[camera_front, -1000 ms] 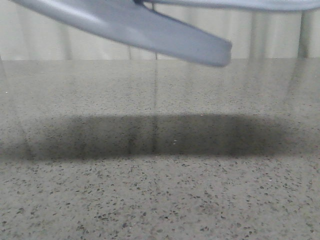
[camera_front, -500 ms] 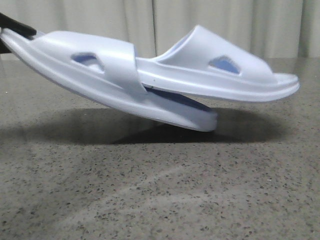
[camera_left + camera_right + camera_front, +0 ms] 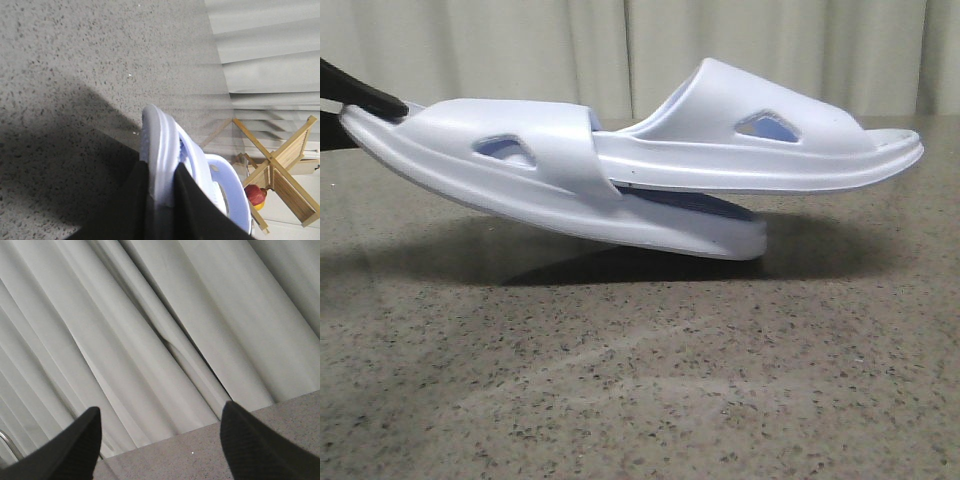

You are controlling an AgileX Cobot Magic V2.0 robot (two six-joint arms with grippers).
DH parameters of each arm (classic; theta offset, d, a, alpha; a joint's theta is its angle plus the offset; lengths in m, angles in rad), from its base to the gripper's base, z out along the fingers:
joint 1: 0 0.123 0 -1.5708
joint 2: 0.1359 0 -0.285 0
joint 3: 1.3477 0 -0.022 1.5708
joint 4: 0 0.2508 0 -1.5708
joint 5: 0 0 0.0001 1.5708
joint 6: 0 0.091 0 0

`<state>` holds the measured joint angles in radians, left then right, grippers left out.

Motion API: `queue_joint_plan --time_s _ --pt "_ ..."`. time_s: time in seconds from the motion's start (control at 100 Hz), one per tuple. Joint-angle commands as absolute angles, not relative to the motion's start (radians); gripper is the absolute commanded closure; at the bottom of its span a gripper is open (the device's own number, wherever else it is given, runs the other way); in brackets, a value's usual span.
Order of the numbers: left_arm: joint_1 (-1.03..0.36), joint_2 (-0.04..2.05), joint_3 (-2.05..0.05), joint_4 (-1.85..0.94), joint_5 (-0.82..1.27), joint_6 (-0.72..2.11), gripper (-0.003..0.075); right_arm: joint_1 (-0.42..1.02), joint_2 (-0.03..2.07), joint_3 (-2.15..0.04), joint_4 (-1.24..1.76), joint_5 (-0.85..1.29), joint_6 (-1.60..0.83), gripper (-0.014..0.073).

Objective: Insert blue slippers together front up
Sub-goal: 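Open both grippers, setting the nested slippers on the table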

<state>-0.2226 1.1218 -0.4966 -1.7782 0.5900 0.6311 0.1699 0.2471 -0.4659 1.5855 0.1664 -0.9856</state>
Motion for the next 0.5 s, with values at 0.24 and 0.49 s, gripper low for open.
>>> queue_joint_plan --time_s 0.24,0.49 --pt "-0.232 1.107 -0.528 -1.857 0.612 0.681 0.0338 0.172 0.257 -0.493 1.599 0.170 -1.002 0.0158" --pt "-0.232 1.107 -0.528 -1.785 0.508 0.737 0.0254 0.172 0.257 -0.493 1.599 0.170 -1.002 0.0158"
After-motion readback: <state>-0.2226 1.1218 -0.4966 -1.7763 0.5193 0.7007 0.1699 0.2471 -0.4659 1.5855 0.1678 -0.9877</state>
